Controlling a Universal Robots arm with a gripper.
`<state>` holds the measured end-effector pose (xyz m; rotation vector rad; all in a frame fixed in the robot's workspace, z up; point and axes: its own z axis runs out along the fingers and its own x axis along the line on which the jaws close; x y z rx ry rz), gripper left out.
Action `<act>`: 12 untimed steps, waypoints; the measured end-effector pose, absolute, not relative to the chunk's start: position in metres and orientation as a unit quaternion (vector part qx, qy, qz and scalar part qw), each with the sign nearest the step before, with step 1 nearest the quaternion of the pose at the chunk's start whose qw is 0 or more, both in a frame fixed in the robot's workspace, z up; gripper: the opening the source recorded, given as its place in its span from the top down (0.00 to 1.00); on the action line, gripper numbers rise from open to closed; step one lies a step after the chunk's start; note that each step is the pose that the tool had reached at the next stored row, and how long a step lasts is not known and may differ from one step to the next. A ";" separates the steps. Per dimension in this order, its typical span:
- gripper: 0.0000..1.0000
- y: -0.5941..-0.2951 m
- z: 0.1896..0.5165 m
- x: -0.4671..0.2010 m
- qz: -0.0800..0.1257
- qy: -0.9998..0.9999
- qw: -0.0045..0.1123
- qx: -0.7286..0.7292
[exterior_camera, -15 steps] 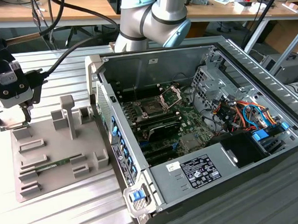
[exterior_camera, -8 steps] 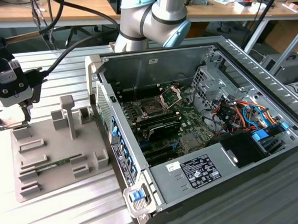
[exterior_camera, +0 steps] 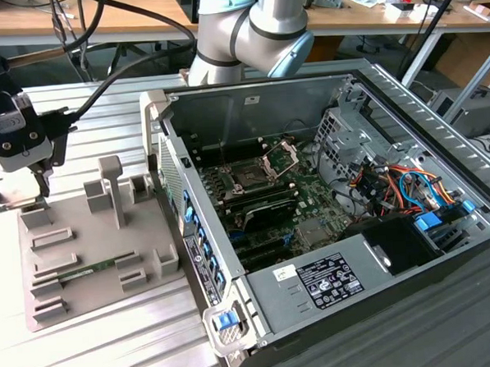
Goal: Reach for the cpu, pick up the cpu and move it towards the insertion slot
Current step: 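Pick up the cpu and move it towards the insertion slot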
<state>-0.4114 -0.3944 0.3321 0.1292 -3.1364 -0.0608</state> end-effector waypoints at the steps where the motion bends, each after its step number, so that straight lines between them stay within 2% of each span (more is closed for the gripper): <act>1: 0.45 -0.394 0.332 -0.411 -0.019 -0.999 0.001 0.041; 12: 0.45 -0.394 0.336 -0.411 -0.019 -0.999 0.001 0.041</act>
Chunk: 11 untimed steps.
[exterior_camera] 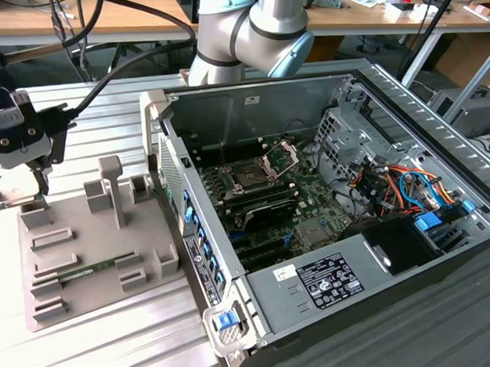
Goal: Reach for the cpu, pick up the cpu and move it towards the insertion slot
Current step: 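Pick up the cpu and move it towards the insertion slot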
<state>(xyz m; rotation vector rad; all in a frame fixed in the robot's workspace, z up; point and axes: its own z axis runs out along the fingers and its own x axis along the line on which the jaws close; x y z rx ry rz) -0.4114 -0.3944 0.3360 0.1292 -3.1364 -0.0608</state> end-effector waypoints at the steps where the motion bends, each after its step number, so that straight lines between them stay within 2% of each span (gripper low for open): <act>1: 0.45 -0.394 0.336 -0.411 -0.019 -0.999 0.001 0.041; 11: 0.45 -0.394 0.339 -0.411 -0.019 -0.999 0.001 0.041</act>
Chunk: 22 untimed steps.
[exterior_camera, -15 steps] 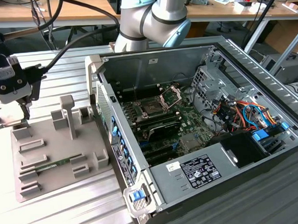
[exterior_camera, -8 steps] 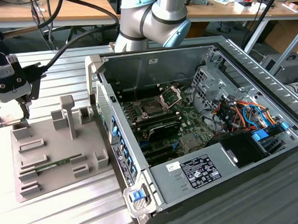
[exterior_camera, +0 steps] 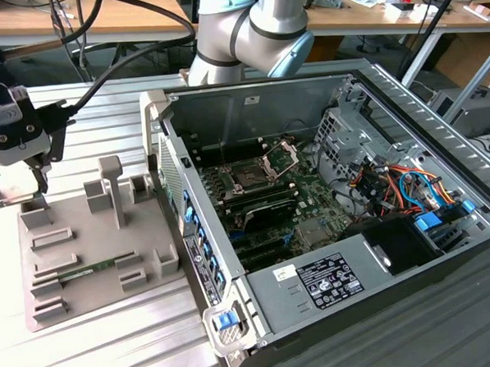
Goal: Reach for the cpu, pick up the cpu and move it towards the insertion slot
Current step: 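Pick up the cpu and move it towards the insertion slot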
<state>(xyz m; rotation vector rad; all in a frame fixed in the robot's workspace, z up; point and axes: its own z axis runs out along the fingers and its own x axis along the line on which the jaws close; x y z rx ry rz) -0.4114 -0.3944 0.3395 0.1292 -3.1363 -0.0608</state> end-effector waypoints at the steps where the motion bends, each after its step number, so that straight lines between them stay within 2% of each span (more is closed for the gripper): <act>1: 0.45 -0.394 0.340 -0.411 -0.019 -0.999 0.001 0.041; 22: 0.45 -0.394 0.347 -0.411 -0.019 -0.999 0.001 0.041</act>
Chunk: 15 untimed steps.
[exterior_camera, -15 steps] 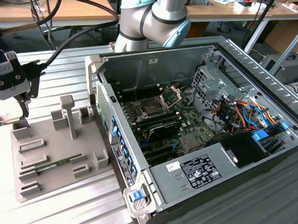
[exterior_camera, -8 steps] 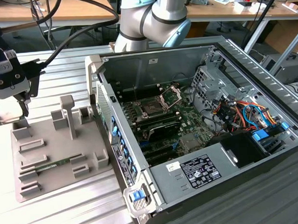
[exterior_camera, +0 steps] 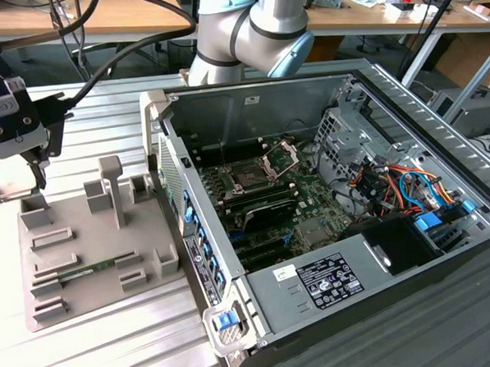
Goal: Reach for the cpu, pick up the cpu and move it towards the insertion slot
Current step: 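Pick up the cpu and move it towards the insertion slot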
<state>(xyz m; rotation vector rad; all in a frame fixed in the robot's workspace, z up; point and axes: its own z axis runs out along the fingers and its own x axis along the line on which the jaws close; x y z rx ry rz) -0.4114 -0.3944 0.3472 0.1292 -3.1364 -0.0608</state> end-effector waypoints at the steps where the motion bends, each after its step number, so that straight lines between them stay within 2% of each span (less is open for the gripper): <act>1: 0.45 -0.394 0.347 -0.411 -0.019 -0.999 0.001 0.041; 15: 0.45 -0.394 0.351 -0.411 -0.019 -0.999 0.001 0.041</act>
